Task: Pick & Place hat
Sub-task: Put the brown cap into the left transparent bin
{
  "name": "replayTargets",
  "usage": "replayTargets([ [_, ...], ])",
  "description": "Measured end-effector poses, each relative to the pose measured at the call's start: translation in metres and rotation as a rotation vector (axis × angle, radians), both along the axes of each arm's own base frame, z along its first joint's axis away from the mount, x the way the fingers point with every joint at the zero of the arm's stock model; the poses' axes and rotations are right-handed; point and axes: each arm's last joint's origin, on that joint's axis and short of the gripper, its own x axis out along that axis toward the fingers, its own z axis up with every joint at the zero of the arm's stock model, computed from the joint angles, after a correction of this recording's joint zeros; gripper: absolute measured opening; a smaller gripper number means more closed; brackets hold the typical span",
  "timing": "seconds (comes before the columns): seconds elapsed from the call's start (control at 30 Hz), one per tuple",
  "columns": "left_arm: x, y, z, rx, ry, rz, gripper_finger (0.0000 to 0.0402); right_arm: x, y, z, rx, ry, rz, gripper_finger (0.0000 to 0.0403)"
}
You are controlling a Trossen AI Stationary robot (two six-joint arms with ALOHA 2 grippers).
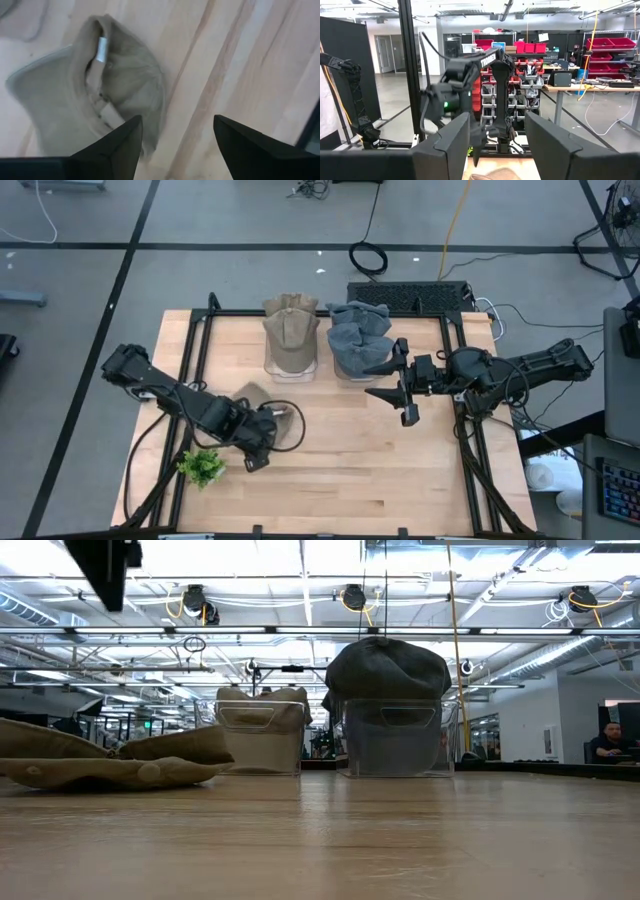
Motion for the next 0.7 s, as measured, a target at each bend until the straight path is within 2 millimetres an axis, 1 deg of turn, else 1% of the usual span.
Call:
replayTargets([
  [0.2, 0.000, -0.002, -0.039, 0.006, -0.007, -0.106, 0.0250, 0.000, 0.000, 0.000, 0.000, 0.000, 0.000, 0.0180],
  [0.3, -0.003, -0.001, -0.058, 0.011, 0.016, -0.154, 0.0252, 0.000, 0.000, 0.000, 0.000, 0.000, 0.000, 0.0180],
  [0.4, -0.009, 0.001, -0.075, 0.016, 0.052, -0.160, 0.0253, 0.000, 0.000, 0.000, 0.000, 0.000, -0.001, 0.0180],
  [0.47, -0.012, 0.002, -0.085, 0.000, 0.068, -0.159, 0.0253, 0.000, 0.000, 0.000, 0.000, 0.000, -0.001, 0.0180],
  [0.57, -0.013, 0.002, -0.100, -0.041, 0.044, -0.163, 0.0253, 0.000, 0.000, 0.000, 0.000, 0.001, -0.002, 0.0180],
  [0.7, -0.014, 0.000, -0.113, -0.052, -0.009, -0.173, 0.0253, 0.000, 0.000, 0.000, 0.000, 0.001, -0.002, 0.0180],
])
